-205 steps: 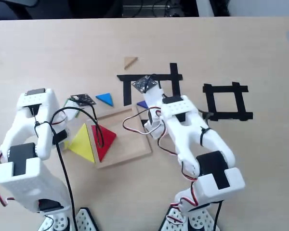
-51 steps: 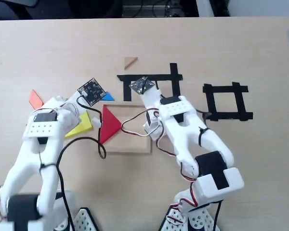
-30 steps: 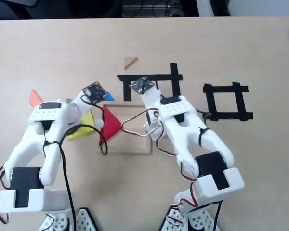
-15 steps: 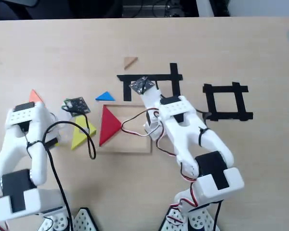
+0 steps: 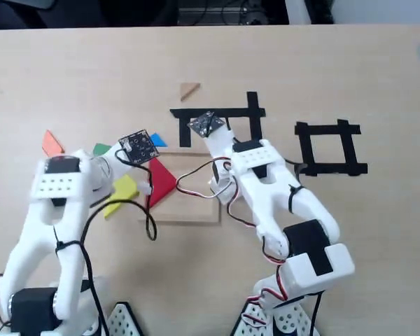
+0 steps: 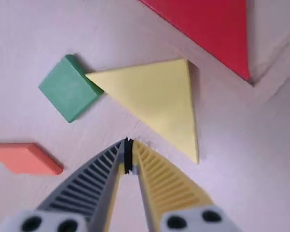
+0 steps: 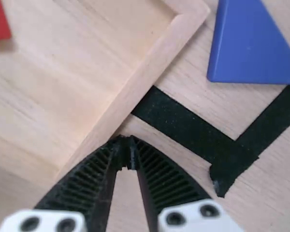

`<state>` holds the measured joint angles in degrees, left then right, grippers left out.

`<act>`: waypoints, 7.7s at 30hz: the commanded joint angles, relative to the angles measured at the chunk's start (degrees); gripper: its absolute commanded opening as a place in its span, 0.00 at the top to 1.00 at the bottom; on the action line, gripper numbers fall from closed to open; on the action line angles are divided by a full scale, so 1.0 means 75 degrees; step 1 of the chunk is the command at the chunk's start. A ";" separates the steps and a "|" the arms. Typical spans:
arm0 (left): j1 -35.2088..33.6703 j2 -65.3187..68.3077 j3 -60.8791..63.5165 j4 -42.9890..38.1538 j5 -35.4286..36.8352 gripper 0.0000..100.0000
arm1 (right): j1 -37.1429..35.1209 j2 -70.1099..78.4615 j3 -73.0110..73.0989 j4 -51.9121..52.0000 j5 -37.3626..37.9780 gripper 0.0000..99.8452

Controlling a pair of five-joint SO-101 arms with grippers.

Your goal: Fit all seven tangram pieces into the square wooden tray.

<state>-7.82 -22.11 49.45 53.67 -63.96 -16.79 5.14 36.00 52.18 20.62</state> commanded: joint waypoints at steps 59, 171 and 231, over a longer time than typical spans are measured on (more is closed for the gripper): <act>0.0733 0.4489 -0.3546 0.1172 0.3376 0.97 | -0.0117 -0.0041 -0.0158 -0.0070 0.0047 0.99; 0.0908 0.2086 -0.1448 0.0856 0.2661 0.97 | -0.0117 -0.0041 -0.0147 0.0023 0.0352 0.99; 0.1424 0.3423 -0.1729 0.1899 0.1852 0.97 | -0.0117 -0.0041 -0.0135 0.0035 0.0363 0.99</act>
<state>3.60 -10.77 50.15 63.60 -49.63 -17.05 5.14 36.00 52.09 22.90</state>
